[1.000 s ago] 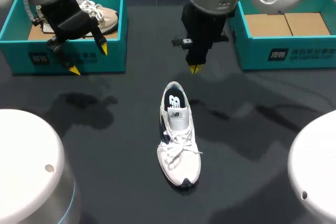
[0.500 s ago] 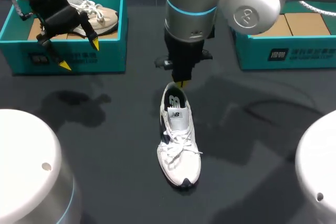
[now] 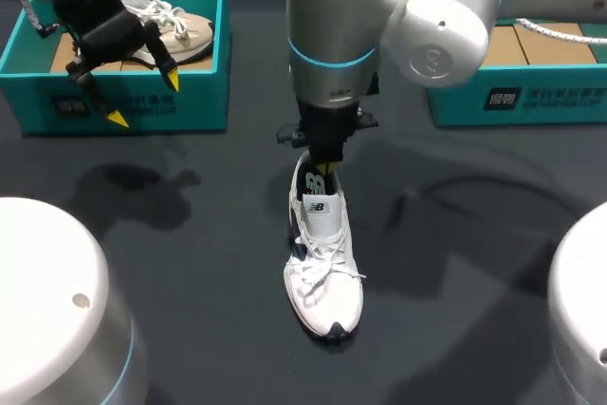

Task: Take the shoe out of the shoebox, open the shoe tongue, remove and reinsert the insole, then place the shoe into the shoebox

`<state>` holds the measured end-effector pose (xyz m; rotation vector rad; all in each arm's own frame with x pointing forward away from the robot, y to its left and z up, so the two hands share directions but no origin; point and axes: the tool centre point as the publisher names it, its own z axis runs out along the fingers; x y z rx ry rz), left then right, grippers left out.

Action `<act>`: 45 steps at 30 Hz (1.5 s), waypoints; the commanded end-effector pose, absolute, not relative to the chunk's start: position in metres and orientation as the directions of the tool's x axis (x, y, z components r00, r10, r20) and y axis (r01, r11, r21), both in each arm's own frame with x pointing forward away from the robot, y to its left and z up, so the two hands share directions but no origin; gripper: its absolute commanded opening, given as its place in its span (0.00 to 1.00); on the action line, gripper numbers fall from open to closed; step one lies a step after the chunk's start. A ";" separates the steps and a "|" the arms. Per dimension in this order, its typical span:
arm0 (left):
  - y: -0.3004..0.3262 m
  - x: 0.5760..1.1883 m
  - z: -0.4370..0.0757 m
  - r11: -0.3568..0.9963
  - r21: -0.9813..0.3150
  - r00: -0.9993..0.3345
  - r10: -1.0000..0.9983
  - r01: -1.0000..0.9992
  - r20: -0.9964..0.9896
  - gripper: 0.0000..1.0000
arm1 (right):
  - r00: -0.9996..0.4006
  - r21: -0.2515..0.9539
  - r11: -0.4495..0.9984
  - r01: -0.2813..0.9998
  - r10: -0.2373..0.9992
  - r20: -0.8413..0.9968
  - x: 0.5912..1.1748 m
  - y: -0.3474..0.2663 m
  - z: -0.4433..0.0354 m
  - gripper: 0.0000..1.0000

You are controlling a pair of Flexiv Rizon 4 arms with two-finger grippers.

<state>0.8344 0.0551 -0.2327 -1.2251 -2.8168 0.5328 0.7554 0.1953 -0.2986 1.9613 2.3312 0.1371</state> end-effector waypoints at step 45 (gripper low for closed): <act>0.056 0.834 -0.233 0.633 -0.316 -0.691 0.715 0.707 -0.112 1.00 | -0.125 0.197 0.163 0.967 0.973 -0.192 0.769 0.211 -0.328 0.00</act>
